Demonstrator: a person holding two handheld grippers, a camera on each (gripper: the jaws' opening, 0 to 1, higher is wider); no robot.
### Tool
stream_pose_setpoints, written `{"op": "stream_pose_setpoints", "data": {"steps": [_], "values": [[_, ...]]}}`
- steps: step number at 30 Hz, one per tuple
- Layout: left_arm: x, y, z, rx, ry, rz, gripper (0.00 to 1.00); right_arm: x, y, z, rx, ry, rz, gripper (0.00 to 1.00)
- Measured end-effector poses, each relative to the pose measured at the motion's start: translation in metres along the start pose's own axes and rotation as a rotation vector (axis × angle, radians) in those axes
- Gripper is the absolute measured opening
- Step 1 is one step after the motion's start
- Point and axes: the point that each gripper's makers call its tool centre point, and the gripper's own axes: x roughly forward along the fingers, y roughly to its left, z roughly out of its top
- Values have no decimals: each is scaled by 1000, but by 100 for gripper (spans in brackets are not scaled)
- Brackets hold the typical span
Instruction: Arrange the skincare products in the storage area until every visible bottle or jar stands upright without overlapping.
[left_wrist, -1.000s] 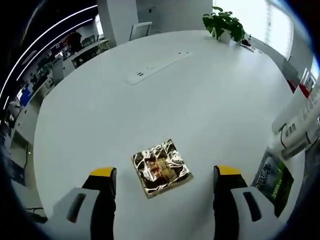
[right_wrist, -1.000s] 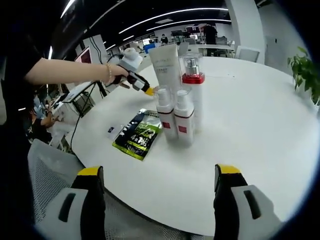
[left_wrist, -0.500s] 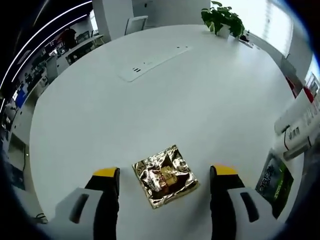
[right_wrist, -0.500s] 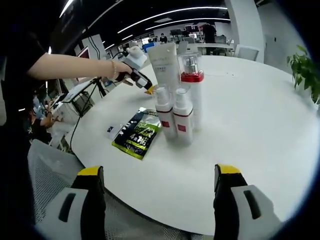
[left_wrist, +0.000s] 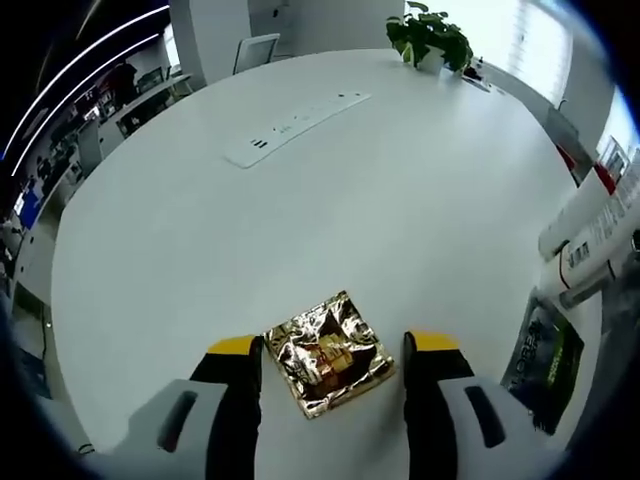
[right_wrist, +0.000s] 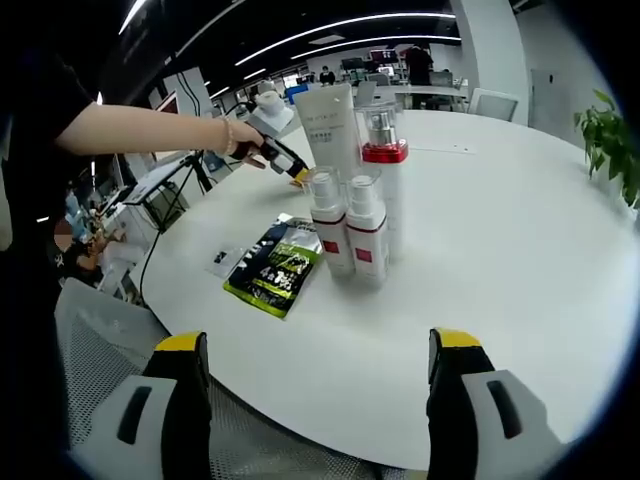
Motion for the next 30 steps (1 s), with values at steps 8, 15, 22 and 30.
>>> {"op": "stream_pose_setpoints", "data": {"steps": [8, 15, 22, 30], "values": [[0, -2, 2, 7, -3, -14, 40, 0, 0, 0, -1, -1, 0, 91], [-4, -6, 3, 48, 4, -12, 40, 0, 0, 1, 2, -4, 0, 91], [-14, -10, 4, 72, -1, -14, 40, 0, 1, 1, 0, -5, 3, 91], [-30, -17, 5, 98, -14, -13, 39, 0, 2, 2, -3, -12, 8, 91]]}}
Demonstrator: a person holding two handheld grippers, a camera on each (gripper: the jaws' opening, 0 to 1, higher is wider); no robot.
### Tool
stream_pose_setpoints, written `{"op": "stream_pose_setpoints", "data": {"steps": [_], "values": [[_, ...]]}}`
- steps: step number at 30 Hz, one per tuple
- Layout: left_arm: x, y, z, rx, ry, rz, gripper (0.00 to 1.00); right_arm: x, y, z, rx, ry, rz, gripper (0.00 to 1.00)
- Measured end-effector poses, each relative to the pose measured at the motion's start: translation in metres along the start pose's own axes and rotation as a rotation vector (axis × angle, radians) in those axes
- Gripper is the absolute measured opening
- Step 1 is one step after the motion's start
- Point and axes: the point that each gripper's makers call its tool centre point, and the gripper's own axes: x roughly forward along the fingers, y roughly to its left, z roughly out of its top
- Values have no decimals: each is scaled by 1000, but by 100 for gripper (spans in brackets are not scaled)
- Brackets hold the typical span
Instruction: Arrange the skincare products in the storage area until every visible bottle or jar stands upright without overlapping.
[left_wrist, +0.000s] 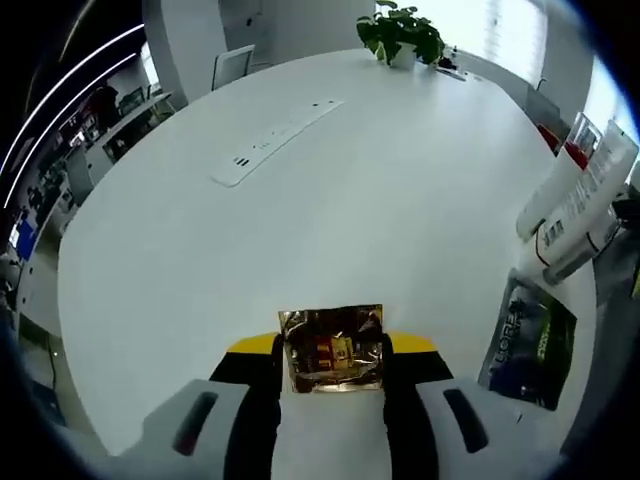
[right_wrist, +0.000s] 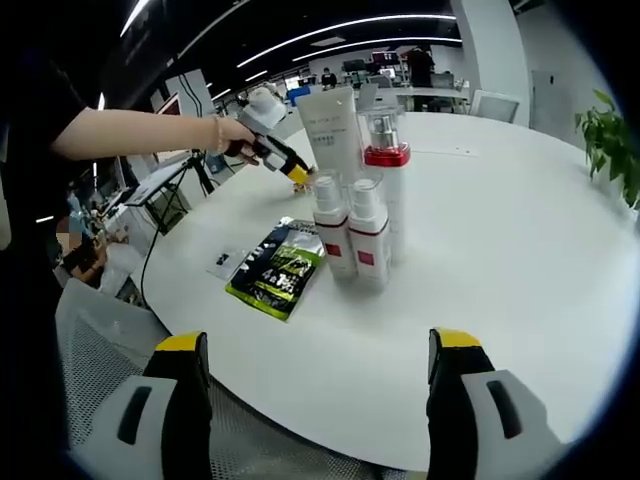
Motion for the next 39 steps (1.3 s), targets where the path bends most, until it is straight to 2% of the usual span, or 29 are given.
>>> {"op": "stream_pose_setpoints", "data": {"steps": [10, 16, 23, 34, 39], "values": [[-19, -13, 6, 20, -38, -6, 39, -1, 4, 2, -19, -8, 9, 91], [-39, -34, 13, 42, -70, -18, 39, -2, 3, 6, -13, -26, 9, 90], [-50, -45, 19, 70, -95, -30, 39, -3, 4, 9, -25, -40, 12, 90], [-82, -76, 17, 132, -108, -52, 39, -5, 6, 13, -44, -64, 18, 89], [-88, -86, 14, 153, -113, -61, 39, -5, 8, 15, -51, -75, 21, 88]]}}
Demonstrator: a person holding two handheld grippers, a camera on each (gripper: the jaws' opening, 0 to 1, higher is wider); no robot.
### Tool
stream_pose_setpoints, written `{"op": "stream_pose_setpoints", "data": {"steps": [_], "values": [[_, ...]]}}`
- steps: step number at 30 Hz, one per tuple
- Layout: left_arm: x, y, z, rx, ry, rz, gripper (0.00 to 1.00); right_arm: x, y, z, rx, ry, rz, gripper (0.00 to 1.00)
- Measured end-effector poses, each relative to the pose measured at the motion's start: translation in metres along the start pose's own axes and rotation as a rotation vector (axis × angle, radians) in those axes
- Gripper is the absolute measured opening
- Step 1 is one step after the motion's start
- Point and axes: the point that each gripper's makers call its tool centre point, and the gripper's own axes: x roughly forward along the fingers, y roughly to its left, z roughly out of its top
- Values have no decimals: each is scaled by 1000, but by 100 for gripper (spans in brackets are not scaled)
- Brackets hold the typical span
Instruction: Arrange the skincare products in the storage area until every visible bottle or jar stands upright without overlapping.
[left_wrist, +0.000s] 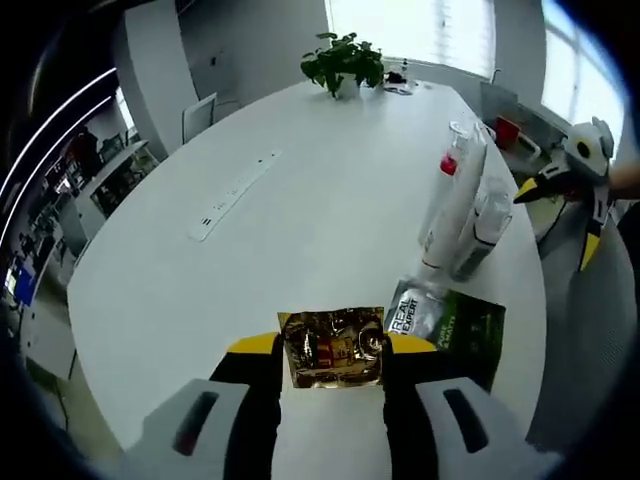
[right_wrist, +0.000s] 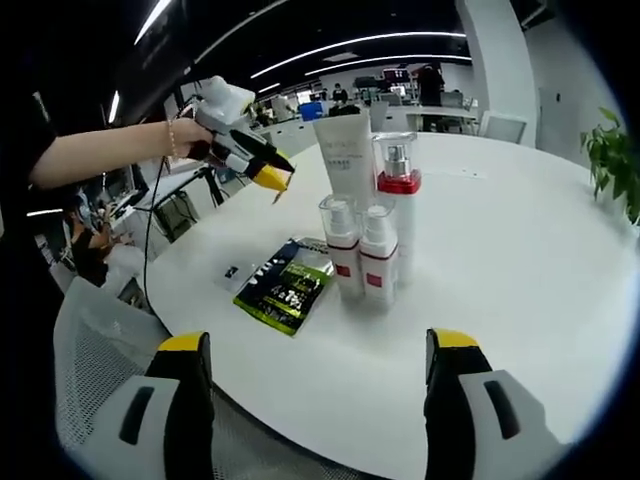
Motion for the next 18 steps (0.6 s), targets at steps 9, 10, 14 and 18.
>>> {"op": "stream_pose_setpoints", "data": {"steps": [9, 10, 14, 18], "values": [[-15, -28, -2, 16, -12, -28, 39, -1, 4, 3, -36, -13, 10, 84], [-15, -30, -2, 15, -14, -30, 39, -1, 4, 3, -37, -13, 10, 83], [-21, -39, -1, 20, -18, -30, 39, -2, 6, 6, -46, -25, 13, 82], [-28, -49, 2, 23, -32, -34, 39, -5, 6, 12, -38, -51, 18, 76]]}}
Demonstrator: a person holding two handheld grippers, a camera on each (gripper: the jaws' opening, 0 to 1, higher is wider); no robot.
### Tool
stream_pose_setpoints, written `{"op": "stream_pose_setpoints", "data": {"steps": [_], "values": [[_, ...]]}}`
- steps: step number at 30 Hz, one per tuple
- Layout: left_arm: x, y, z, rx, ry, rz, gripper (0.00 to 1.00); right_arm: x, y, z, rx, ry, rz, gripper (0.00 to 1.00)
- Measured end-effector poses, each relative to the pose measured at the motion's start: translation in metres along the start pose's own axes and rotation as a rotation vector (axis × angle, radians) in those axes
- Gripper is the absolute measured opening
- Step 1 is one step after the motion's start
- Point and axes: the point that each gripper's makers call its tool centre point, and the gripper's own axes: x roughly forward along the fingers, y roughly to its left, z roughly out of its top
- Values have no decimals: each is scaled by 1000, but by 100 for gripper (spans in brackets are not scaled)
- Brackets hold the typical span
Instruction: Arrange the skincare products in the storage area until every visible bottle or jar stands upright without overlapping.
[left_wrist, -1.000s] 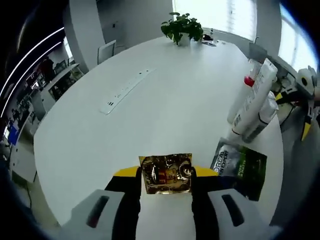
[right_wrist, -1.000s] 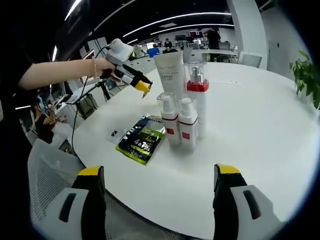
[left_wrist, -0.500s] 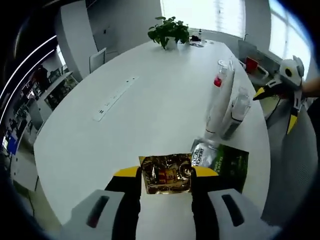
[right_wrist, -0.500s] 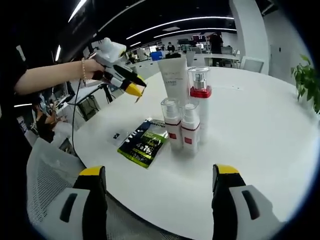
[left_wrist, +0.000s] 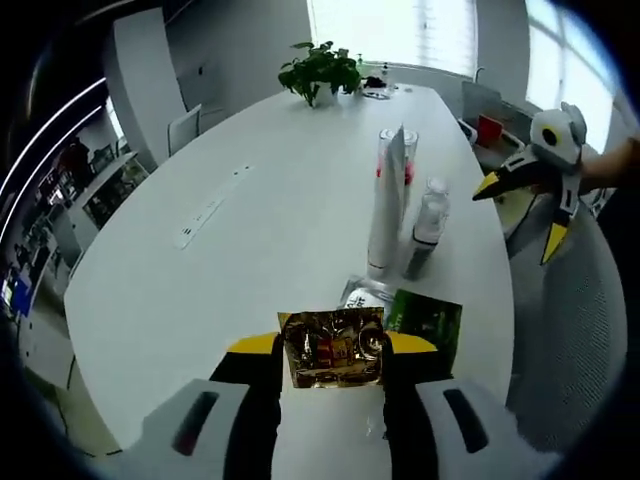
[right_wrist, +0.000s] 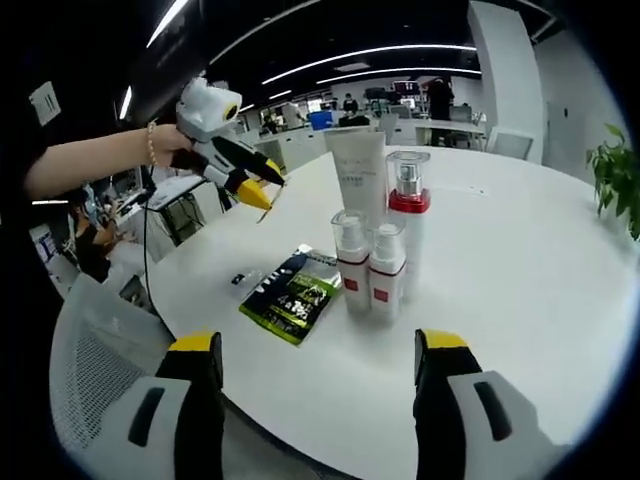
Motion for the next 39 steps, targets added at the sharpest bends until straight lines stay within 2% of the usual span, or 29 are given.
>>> {"op": "stream_pose_setpoints", "data": {"steps": [5, 9, 14, 20, 27, 33, 36, 39], "values": [[-6, -19, 5, 10, -12, -11, 39, 0, 6, 13, -11, -25, 22, 73], [-9, -30, 6, 16, -24, -21, 40, 4, 13, 37, 9, -78, 51, 73], [-14, -45, 9, 25, -39, -31, 40, 13, 21, 58, 27, -118, 83, 71], [-21, -66, 15, 46, -57, -38, 40, 26, 39, 73, 43, -131, 153, 61], [-21, -90, 17, 74, -62, -47, 40, 31, 60, 83, 75, -152, 223, 47], [-15, -106, 16, 81, -59, -62, 40, 37, 65, 92, 100, -158, 247, 41], [-12, -116, 16, 83, -62, -75, 40, 43, 67, 93, 126, -139, 260, 37], [-10, -122, 17, 81, -66, -80, 40, 48, 66, 86, 147, -94, 246, 31]]}}
